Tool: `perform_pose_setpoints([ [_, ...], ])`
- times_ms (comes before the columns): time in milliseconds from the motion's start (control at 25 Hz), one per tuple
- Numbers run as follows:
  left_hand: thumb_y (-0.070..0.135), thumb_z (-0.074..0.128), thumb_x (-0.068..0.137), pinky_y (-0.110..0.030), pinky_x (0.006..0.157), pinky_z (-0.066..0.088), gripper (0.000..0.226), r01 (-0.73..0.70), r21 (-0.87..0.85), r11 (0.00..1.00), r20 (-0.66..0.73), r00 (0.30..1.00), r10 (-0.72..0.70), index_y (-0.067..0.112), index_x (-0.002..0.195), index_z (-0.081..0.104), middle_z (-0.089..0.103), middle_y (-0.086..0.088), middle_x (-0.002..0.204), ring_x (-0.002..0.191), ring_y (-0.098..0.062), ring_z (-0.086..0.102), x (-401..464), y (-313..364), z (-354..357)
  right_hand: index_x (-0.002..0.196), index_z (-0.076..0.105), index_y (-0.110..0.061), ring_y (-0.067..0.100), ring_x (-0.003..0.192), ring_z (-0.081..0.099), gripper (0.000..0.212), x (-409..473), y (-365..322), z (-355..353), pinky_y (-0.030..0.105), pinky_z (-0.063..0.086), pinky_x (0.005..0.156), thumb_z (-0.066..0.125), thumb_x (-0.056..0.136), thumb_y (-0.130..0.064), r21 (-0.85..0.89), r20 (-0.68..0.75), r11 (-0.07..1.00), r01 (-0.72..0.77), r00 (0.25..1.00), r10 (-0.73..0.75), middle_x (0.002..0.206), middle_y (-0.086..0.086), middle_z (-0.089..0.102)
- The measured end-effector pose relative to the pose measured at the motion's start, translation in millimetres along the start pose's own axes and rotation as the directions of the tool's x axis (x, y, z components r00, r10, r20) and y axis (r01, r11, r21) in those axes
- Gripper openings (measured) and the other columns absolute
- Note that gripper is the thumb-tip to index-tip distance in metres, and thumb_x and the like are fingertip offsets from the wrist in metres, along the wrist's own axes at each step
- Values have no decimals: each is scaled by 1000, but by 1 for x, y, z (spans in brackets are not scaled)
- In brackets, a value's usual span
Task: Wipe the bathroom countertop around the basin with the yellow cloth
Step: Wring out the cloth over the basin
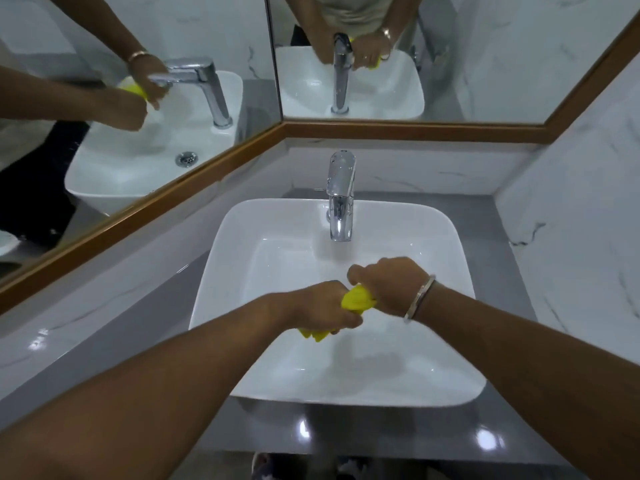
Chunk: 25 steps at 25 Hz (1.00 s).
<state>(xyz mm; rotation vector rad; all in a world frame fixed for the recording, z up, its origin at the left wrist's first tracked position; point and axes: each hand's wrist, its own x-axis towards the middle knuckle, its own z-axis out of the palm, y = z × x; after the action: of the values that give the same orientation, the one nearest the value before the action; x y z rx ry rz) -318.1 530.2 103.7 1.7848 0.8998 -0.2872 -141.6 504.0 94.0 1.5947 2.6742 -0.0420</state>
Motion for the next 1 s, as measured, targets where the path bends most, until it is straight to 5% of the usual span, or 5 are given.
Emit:
perform_pose_setpoints([
  [360, 36, 77, 72, -53, 115, 27, 88, -126, 772, 623, -421, 634, 649, 7, 144, 35, 48, -14, 146, 137, -35, 40, -33, -71, 24, 71, 64, -14, 18, 62, 62, 12, 4, -67, -22, 32, 53, 65, 71, 67, -23, 604, 693, 255, -755, 655, 302, 64, -1, 66],
  [560, 10, 61, 67, -34, 53, 44, 15, -215, 865, 453, -280, 544, 791, 12, 82, 61, 57, -9, 66, 54, -31, 56, -15, -57, -3, 94, 66, -9, 16, 70, 69, 12, 0, -83, -45, 26, 54, 62, 63, 82, -10, 452, 892, -5, -892, 452, 14, 82, 6, 73],
  [720, 19, 59, 75, -30, 48, 26, 8, -107, 957, 270, -105, 741, 663, 15, 82, 59, 58, -6, 72, 54, -28, 58, -20, -29, -30, 91, 64, -7, 22, 64, 68, 15, -2, -79, -42, 36, 57, 59, 70, 81, -17, 292, 955, -223, -930, 296, 17, 64, 6, 65],
  [840, 25, 56, 88, -31, 58, 35, 9, -62, 930, 362, -87, 921, 380, 17, 85, 59, 64, -2, 83, 71, -28, 61, -21, -13, -30, 67, 55, -15, 14, 43, 50, 26, 13, -70, -36, 20, 41, 44, 75, 73, -31, 272, 921, 164, -948, 306, 240, 46, -3, 54],
  [1000, 32, 57, 83, -27, 57, 40, 22, 38, 741, 670, -168, 977, 131, 17, 68, 50, 53, 3, 64, 65, -23, 56, 9, -12, -20, 67, 53, -18, 20, 58, 55, 13, 19, -48, -19, 24, 40, 54, 59, 74, -27, 75, 543, 786, -613, 687, 484, 63, -3, 59],
])
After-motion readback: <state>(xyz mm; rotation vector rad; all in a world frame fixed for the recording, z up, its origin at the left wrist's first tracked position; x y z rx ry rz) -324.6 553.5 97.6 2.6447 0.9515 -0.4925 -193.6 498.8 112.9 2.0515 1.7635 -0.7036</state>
